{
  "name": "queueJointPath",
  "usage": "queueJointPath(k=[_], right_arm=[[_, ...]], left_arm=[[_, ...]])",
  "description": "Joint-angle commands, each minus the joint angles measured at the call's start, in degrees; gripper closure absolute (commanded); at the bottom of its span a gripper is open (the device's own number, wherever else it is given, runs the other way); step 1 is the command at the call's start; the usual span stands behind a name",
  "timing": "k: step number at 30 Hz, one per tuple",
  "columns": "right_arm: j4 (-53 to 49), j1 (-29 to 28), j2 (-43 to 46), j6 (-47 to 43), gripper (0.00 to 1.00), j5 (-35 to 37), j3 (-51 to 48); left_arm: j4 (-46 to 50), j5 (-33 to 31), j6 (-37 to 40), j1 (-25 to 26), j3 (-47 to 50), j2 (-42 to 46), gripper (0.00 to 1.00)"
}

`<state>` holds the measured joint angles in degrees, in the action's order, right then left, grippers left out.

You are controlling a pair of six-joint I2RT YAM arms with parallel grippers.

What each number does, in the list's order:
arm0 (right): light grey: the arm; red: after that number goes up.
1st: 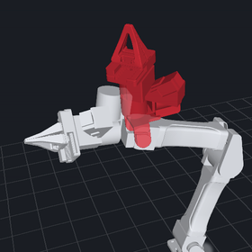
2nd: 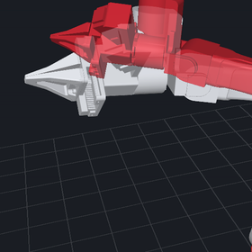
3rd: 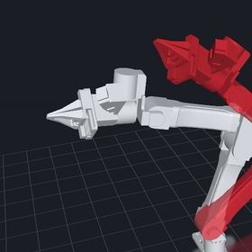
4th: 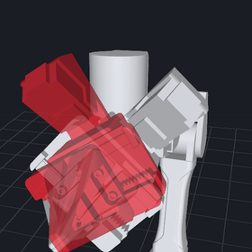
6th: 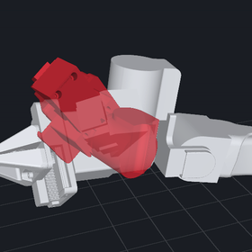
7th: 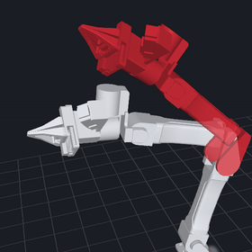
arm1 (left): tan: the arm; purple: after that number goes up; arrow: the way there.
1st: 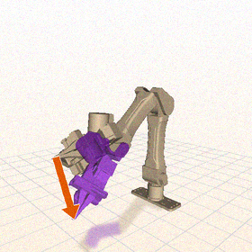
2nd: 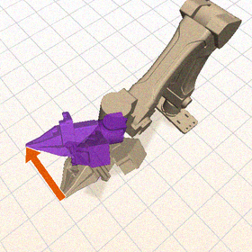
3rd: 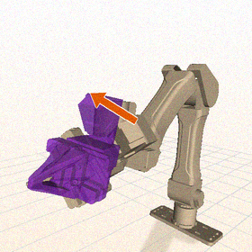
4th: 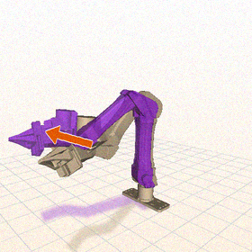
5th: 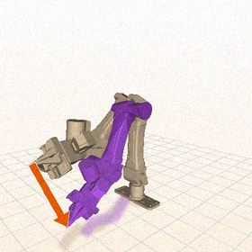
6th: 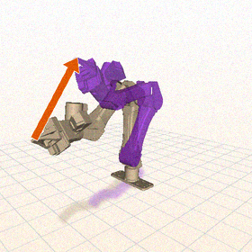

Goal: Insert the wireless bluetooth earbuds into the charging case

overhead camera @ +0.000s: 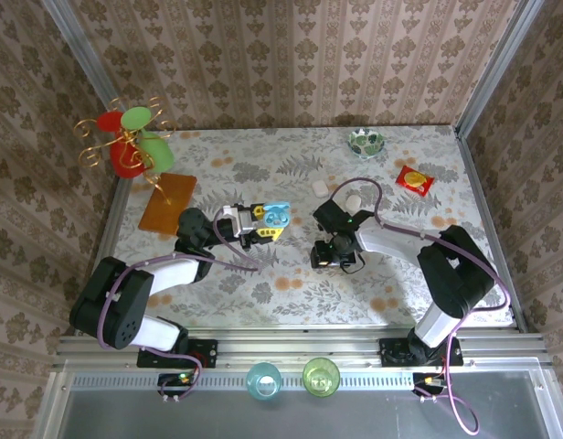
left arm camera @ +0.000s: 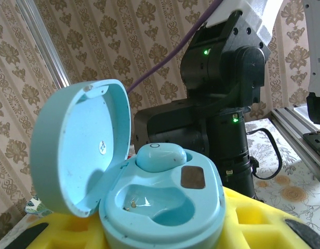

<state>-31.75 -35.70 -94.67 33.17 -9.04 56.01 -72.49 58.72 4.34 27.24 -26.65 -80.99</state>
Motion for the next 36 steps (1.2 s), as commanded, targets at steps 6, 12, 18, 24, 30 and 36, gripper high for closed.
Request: queueJointPath(k=[6, 12, 18, 24, 30, 36], right_arm=[[0.08, 2.13, -0.83, 0.28, 0.54, 0.04, 2.56], [4.95, 2.04, -3.2, 6.27, 0.55, -5.44, 2.36], [6.96, 1.95, -5.43, 8.15, 0.56, -7.93, 2.67], [5.36, 1.95, -7.49, 6.29, 0.58, -6.48, 5.52], [3.26, 2.01, -10.26, 3.38, 0.59, -4.86, 8.78], [-2.61, 0.38, -10.4, -1.61, 0.59, 1.5, 11.05]], left_arm=[[-1.43, 1.14, -0.55, 0.17, -1.13, 0.85, 0.73], [-1.39, 1.2, -0.22, 0.07, -1.13, 0.64, 0.73], [-1.43, 1.35, 0.14, -0.01, -1.01, 0.49, 0.73], [-1.44, 1.27, 0.31, -0.14, -0.68, 0.57, 0.72], [-1.46, 1.22, 0.37, -0.22, -0.51, 0.75, 0.73], [-1.43, 0.64, 0.31, -0.48, -0.33, 1.01, 0.72]])
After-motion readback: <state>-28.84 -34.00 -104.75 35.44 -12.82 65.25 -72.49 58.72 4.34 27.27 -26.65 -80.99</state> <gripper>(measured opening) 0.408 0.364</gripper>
